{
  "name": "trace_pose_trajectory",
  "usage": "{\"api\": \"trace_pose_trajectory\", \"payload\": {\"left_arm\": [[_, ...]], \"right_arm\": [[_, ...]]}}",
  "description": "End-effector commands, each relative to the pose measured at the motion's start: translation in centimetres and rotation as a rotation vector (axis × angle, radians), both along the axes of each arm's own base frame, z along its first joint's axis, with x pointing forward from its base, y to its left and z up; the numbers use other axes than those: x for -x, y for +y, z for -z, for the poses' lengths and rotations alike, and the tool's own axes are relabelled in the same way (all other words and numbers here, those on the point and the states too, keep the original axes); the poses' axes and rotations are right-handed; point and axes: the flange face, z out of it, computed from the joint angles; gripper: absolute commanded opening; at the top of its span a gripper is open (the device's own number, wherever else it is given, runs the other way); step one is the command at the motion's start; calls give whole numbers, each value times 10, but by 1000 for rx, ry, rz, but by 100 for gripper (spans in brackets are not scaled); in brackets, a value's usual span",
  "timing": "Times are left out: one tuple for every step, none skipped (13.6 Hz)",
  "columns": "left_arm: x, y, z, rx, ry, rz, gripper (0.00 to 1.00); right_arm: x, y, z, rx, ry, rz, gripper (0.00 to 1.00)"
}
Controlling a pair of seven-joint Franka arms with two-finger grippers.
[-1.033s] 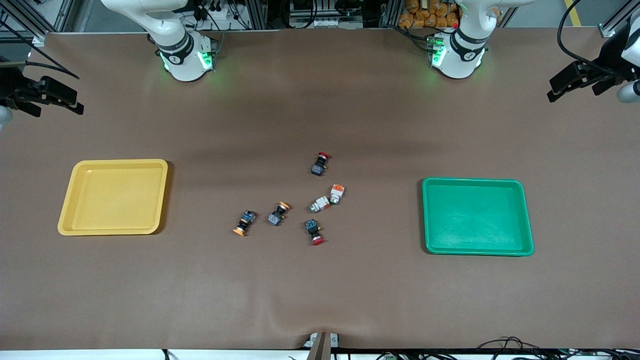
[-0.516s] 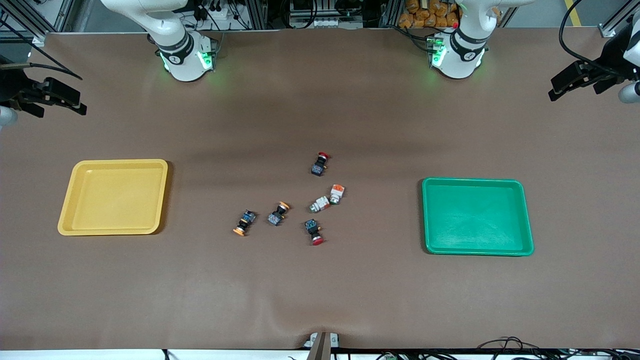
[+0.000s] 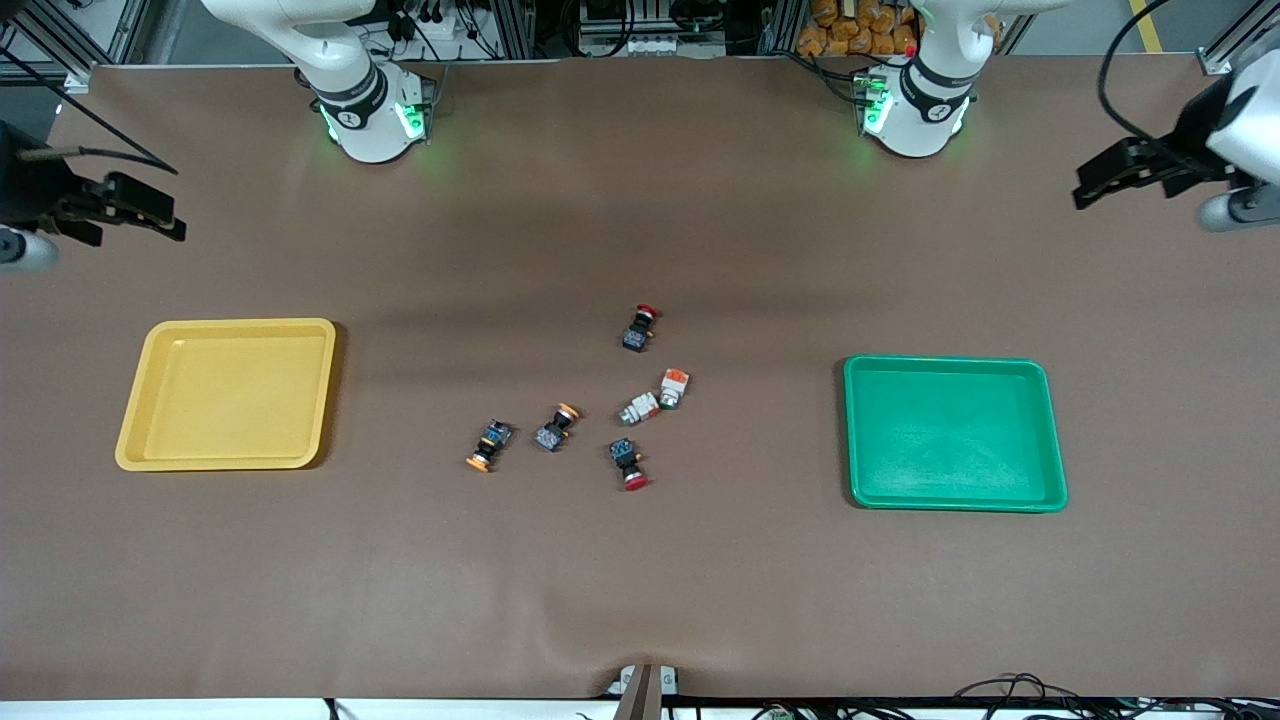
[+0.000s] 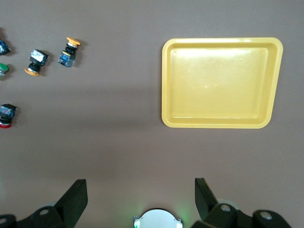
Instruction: Place green and yellow buttons in trays
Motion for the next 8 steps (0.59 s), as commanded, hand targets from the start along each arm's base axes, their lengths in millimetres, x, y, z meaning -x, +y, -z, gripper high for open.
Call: {"api": "trace_pose_trajectory", "payload": {"left_arm": [[-12,-48,29,3,38,14,100],[-16,-66,44,-3,37,3,100],[-20,-80,62,-7,28,-24,100],[-19,-99,78,-9,10,-37,100],[-20,-117,97,-12,-1,-73,100],[-22,-134,116,-17,1,-127,100],[-25,-154,134,-19,12,-175,100],[-29,-171,151,-18,15,-226,100]], "right_arm": [[-16,14,16,4,8,-5,100],[-25,22,22,5,-6,-17,100],[-34,33,29,10,-14,-33,100],[-41,48,38,14,-25,-56,100],[-50,58,53,14,-21,-69,100],[-60,65,71,7,-13,-71,100],[-70,76,89,7,-15,-76,100],[-79,95,110,11,-16,-99,100]]}}
